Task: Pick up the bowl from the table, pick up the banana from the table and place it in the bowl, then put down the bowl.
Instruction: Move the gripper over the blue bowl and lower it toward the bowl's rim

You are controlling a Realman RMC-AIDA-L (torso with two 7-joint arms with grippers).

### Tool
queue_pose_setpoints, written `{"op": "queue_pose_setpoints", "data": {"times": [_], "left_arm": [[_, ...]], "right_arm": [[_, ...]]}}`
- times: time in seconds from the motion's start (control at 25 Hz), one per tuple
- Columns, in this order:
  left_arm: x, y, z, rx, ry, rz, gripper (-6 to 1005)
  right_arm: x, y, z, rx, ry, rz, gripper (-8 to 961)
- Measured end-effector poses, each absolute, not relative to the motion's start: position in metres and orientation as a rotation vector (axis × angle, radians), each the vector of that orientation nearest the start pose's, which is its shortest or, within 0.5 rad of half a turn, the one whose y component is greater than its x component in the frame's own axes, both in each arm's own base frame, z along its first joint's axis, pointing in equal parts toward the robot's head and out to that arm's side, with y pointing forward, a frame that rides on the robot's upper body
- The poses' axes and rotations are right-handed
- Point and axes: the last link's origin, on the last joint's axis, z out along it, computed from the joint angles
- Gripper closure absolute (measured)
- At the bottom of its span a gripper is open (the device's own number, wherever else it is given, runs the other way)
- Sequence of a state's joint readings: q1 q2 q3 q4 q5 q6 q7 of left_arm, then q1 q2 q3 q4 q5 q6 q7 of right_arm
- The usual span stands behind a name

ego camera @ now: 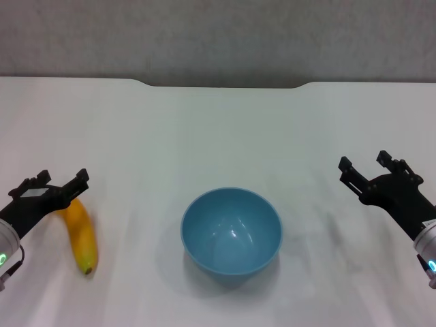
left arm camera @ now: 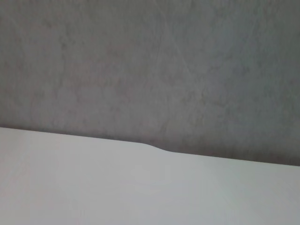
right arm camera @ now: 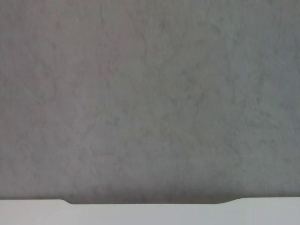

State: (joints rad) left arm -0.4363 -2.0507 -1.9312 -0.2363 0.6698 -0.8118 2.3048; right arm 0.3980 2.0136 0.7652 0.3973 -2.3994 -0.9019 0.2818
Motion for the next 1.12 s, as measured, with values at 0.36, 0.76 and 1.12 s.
{"op": "queue_pose_setpoints", "data": {"times": [0.36,0.76,1.12], "left_arm": [[-0.357,0.352,-0.013,-1.782,-0.973,-0.641,105],[-0.358,0.351,-0.012,-1.777,-0.976,-0.639,105],[-0.365,0.346,-0.011,-1.762,-0.989,-0.626,106]], "right_arm": [[0.305,0.338,-0.052,-1.83,0.734,0.73,107],[0.305,0.335,-0.051,-1.838,0.714,0.735,112],[0.297,0.335,-0.05,-1.851,0.658,0.754,116]]}}
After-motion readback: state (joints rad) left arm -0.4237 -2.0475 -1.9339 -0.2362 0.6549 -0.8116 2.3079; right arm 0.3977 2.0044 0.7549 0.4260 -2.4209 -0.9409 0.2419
